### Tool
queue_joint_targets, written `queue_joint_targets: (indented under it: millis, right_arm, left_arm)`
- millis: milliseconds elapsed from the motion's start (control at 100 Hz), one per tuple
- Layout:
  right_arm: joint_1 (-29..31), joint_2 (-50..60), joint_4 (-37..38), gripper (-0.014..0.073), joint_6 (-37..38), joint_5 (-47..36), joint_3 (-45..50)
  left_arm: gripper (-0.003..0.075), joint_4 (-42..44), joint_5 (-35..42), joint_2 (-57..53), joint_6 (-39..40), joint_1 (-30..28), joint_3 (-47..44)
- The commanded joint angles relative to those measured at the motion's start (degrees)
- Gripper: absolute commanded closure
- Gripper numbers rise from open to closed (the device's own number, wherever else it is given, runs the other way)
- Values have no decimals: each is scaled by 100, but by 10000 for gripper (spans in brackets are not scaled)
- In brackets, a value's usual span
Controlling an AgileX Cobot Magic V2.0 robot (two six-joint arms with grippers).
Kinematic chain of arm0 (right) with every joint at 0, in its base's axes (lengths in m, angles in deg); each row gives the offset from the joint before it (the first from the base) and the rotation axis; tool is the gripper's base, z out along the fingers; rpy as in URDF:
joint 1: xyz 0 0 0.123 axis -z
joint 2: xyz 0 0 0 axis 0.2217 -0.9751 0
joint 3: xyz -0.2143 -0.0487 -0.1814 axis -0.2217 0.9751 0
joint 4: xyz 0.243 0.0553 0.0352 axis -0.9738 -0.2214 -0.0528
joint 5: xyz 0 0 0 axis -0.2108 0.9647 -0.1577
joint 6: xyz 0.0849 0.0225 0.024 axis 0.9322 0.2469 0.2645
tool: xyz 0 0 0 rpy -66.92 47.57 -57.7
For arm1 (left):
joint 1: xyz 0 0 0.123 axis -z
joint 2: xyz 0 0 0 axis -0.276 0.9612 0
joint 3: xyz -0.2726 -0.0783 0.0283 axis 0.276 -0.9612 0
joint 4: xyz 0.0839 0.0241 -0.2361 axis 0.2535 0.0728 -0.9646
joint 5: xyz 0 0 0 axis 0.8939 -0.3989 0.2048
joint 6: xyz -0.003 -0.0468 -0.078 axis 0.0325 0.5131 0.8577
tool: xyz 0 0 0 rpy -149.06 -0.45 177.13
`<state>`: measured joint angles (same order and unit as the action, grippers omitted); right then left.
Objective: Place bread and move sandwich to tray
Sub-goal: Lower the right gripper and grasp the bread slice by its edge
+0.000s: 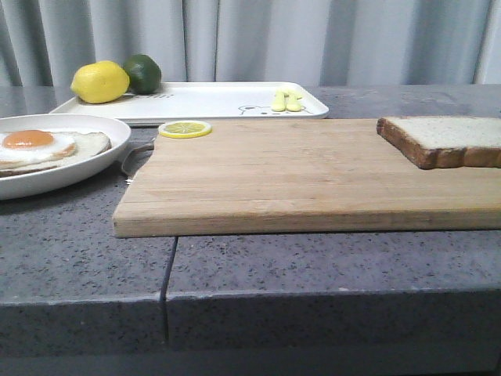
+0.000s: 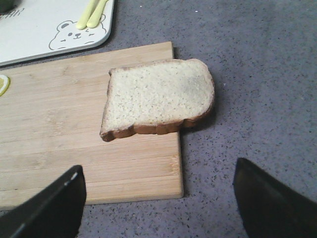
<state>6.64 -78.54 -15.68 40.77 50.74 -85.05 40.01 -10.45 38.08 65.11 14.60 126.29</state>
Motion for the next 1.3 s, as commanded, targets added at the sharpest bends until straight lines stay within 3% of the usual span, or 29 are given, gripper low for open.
queue_joint_targets:
  millis: [0, 150, 310, 630, 770, 1040, 1290]
  right_arm:
    - [-16, -56, -4, -9, -33, -426, -216]
    - [-10, -62, -112, -9, -117, -426, -216]
    - [88, -167, -965, -9, -1013, -563, -216]
    - [1533, -897, -3285, -9, -3249, -344, -216]
    - [1823, -1250, -4331, -9, -3961, -363, -216]
    - [2552, -1962, -5125, -9, -4555, -194, -216]
    - [3096, -2397, -6298, -9, -5329, 121, -216]
  left_arm:
    - [153, -114, 315, 42, -4, 7, 208]
    - [153, -114, 315, 42, -4, 7, 208]
    - [153, -114, 315, 42, -4, 7, 208]
    - [153, -114, 315, 42, -4, 7, 208]
    - [153, -114, 315, 42, -4, 7, 208]
    - [153, -114, 315, 42, -4, 7, 208]
    - [153, -114, 315, 42, -4, 7, 208]
